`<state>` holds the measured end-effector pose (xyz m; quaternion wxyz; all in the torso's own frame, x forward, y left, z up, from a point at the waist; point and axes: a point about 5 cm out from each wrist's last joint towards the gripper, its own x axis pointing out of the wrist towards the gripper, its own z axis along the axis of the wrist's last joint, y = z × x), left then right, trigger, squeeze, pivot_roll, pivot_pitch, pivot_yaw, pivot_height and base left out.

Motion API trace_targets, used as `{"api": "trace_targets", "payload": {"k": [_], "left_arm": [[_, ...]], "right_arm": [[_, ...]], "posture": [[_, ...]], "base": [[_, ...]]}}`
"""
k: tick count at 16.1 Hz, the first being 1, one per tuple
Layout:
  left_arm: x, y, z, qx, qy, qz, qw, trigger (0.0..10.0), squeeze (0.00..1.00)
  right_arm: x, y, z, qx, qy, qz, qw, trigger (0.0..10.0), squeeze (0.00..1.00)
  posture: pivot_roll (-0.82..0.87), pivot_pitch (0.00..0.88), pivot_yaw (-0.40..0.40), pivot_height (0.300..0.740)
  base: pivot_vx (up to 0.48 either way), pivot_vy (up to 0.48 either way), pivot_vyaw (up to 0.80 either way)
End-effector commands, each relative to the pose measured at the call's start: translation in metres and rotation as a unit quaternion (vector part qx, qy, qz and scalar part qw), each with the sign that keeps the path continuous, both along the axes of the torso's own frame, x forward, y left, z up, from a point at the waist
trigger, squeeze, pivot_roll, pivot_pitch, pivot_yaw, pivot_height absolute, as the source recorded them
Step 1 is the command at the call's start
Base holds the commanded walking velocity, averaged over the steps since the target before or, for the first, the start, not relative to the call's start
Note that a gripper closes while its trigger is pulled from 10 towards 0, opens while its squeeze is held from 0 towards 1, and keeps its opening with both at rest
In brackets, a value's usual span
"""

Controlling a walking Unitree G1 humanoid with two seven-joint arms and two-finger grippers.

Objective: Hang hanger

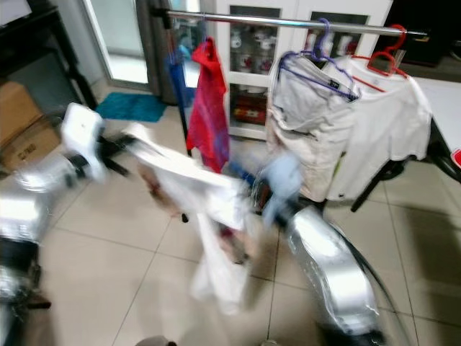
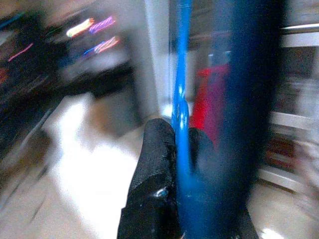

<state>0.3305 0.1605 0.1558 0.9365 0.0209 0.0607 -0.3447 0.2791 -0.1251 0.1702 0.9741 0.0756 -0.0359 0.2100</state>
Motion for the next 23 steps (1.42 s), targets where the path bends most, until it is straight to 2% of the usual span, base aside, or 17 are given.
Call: {"api": "trace_targets", "payload": {"k": [1, 2, 4, 6, 7, 8, 9, 10, 12, 13, 14, 15, 16, 17, 18, 20, 23], "left_arm": [[-0.011, -0.022, 0.005, -0.026, 0.001, -0.069, 0.997, 0.0, 0.0], [-0.033, -0.047, -0.003, -0.04, 0.01, -0.144, 0.989, 0.0, 0.0], [-0.044, -0.054, -0.005, -0.061, 0.019, -0.166, 0.984, 0.0, 0.0], [-0.049, -0.047, -0.005, -0.074, 0.025, -0.138, 0.987, 0.0, 0.0], [-0.05, -0.039, -0.007, -0.074, 0.029, -0.111, 0.991, 0.0, 0.0], [-0.052, -0.031, -0.008, -0.079, 0.034, -0.085, 0.993, 0.0, 0.0], [-0.055, -0.014, -0.015, -0.073, 0.041, -0.024, 0.996, 0.0, 0.0], [-0.056, -0.006, -0.021, -0.064, 0.046, 0.007, 0.997, 0.0, 0.0], [-0.053, 0.005, -0.028, -0.047, 0.044, 0.077, 0.995, 1.5, 0.0], [-0.051, 0.009, -0.026, -0.058, 0.038, 0.112, 0.991, 2.6, 0.0], [-0.051, 0.008, -0.02, -0.076, 0.014, 0.124, 0.989, 1.0, 0.0], [-0.052, 0.007, -0.018, -0.082, 0.005, 0.126, 0.989, 1.0, 0.0], [-0.056, 0.006, -0.018, -0.091, -0.004, 0.136, 0.987, 3.6, 0.0], [-0.06, 0.006, -0.023, -0.087, -0.003, 0.143, 0.986, 8.5, 0.0], [-0.062, 0.007, -0.026, -0.081, -0.001, 0.15, 0.985, 10.0, 0.0], [-0.057, 0.008, -0.03, -0.092, 0.006, 0.174, 0.98, 10.0, 0.0], [-0.052, 0.006, -0.03, -0.078, 0.009, 0.171, 0.982, 10.0, 0.0]], "right_arm": [[0.005, -0.009, -0.005, 0.024, 0.025, -0.057, 0.998, 0.0, 0.0], [0.008, -0.009, -0.011, 0.046, 0.026, -0.093, 0.994, 0.0, 0.0], [0.01, -0.012, -0.016, 0.058, 0.025, -0.121, 0.991, 0.0, 0.0], [0.01, -0.019, -0.027, 0.013, 0.044, -0.152, 0.987, 0.4, 0.0], [0.008, -0.022, -0.037, -0.02, 0.078, -0.159, 0.984, 10.0, 0.0], [0.004, -0.023, -0.048, -0.046, 0.112, -0.143, 0.982, 10.0, 0.0], [-0.014, -0.033, -0.063, -0.108, 0.136, -0.144, 0.974, 10.0, 0.0], [-0.023, -0.038, -0.069, -0.131, 0.141, -0.148, 0.97, 10.0, 0.0], [-0.031, -0.041, -0.071, -0.129, 0.139, -0.158, 0.969, 10.0, 0.0], [-0.031, -0.043, -0.067, -0.144, 0.118, -0.18, 0.966, 10.0, 0.0], [-0.029, -0.04, -0.063, -0.142, 0.108, -0.171, 0.969, 10.0, 0.0], [-0.028, -0.038, -0.061, -0.139, 0.099, -0.172, 0.97, 10.0, 0.0], [-0.028, -0.036, -0.059, -0.137, 0.085, -0.169, 0.972, 10.0, 0.0], [-0.029, -0.034, -0.061, -0.115, 0.096, -0.17, 0.974, 10.0, 0.0], [-0.029, -0.032, -0.061, -0.088, 0.109, -0.165, 0.976, 10.0, 0.0], [-0.027, -0.027, -0.051, -0.063, 0.093, -0.162, 0.98, 10.0, 0.0], [-0.021, -0.024, -0.04, -0.05, 0.061, -0.165, 0.983, 10.0, 0.0]], "posture": [[-0.02, 0.004, 0.082, 0.74], [-0.02, 0.005, 0.072, 0.74], [-0.03, 0.014, 0.065, 0.74], [-0.04, 0.021, 0.067, 0.74], [-0.06, 0.028, 0.073, 0.74], [-0.07, 0.03, 0.08, 0.74], [-0.08, 0.032, 0.086, 0.74], [-0.07, 0.033, 0.083, 0.74], [-0.06, 0.037, 0.076, 0.74], [-0.05, 0.047, 0.067, 0.74], [-0.03, 0.052, 0.057, 0.74], [-0.02, 0.052, 0.056, 0.74], [-0.01, 0.054, 0.049, 0.74], [-0.01, 0.055, 0.048, 0.74], [-0.02, 0.06, 0.053, 0.74], [-0.04, 0.058, 0.067, 0.74], [-0.03, 0.051, 0.071, 0.74]], "base": [[0.0, 0.0, 0.0], [0.0, 0.0, 0.0], [0.0, 0.0, 0.0], [0.0, 0.0, 0.0], [0.0, 0.0, 0.0], [0.0, 0.0, 0.0], [0.0, 0.0, -0.8], [0.0, 0.0, -0.8], [0.0, 0.0, -0.8], [0.0, 0.0, -0.8], [0.0, 0.0, -0.8], [0.0, 0.0, -0.8], [0.0, 0.0, -0.8], [0.0, 0.0, -0.8], [0.0, 0.0, -0.8], [0.0, 0.0, -0.8], [0.0, 0.0, -0.8]]}}
